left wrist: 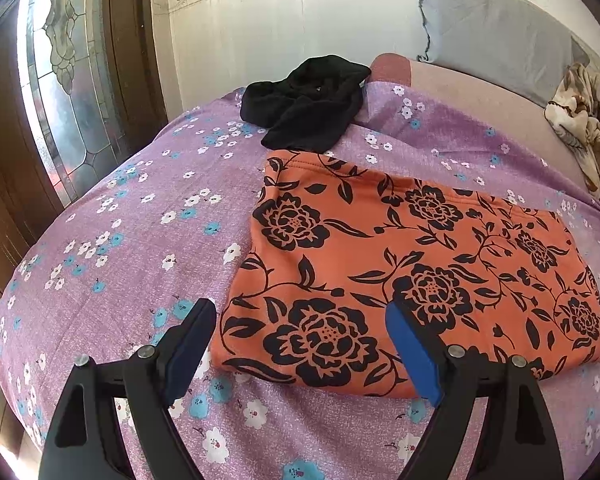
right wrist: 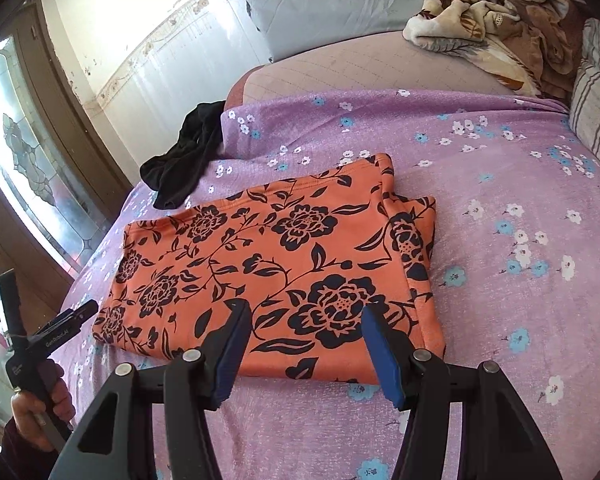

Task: Fold small clothes
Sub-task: 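Smooth the folded dress edges with both tools and release, then grasp the edge of the folded orange dress with the left tool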

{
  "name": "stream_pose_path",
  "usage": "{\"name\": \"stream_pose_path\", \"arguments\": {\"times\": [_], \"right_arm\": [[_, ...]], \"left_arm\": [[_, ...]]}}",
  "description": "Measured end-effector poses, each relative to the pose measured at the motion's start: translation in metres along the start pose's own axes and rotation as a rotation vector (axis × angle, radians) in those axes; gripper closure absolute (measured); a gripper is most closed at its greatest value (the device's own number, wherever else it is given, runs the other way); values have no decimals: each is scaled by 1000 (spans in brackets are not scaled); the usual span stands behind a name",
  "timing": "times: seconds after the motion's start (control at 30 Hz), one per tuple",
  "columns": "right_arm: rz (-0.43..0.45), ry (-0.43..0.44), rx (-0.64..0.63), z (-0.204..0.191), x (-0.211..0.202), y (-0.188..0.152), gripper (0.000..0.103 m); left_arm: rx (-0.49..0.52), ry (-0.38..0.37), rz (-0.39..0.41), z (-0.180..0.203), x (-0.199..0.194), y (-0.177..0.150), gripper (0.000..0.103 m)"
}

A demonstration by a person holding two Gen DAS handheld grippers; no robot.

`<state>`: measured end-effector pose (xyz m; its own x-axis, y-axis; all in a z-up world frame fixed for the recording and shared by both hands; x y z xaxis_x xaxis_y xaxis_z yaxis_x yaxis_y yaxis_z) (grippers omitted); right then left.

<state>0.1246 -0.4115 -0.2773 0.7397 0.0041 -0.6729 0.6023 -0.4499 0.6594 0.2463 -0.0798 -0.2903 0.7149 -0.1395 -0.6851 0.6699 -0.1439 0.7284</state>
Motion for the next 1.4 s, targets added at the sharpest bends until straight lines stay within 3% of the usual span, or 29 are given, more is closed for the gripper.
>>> {"name": "stream_pose_path", "arguments": {"times": [0.57, 0.73, 0.9, 1.1, 1.27, 1.3, 1.33, 1.4], "right_arm": [[-91, -67, 88, 25, 33, -11, 42], [-111, -75, 120, 32, 44, -16, 41], [-78, -58, 101, 24, 32, -13, 40], [26, 18, 89, 9, 7, 2, 40], [21, 65, 27, -10, 7, 0, 41], [19, 68, 8, -15, 9, -2, 45], [13, 60, -19, -19, 10, -4, 59], [0, 17, -74, -24, 16, -8, 67]], "left_arm": [[66, 11, -41, 18, 16, -10, 16], [113, 51, -176, 20, 50, -35, 13], [118, 57, -144, 19, 41, -31, 13], [5, 44, -112, -4, 32, -15, 13], [-176, 28, -141, -36, 32, -13, 13], [-214, 23, -135, -43, 30, -13, 13], [-238, 27, -123, -48, 27, -11, 13], [-255, 49, -104, -56, 24, -8, 13]]}}
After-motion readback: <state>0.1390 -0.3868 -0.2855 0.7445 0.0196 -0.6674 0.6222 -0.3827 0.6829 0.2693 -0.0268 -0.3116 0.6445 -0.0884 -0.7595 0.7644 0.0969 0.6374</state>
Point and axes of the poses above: each gripper's, at about its wrist camera, not at the fingertips, and x roughly the way its jaws point, z to its right, y to its top, the point moved 9 cm from there along x, roughly the way its jaws point, and after that the axes turned 2 degrees about -y, right-handed, at the moved point
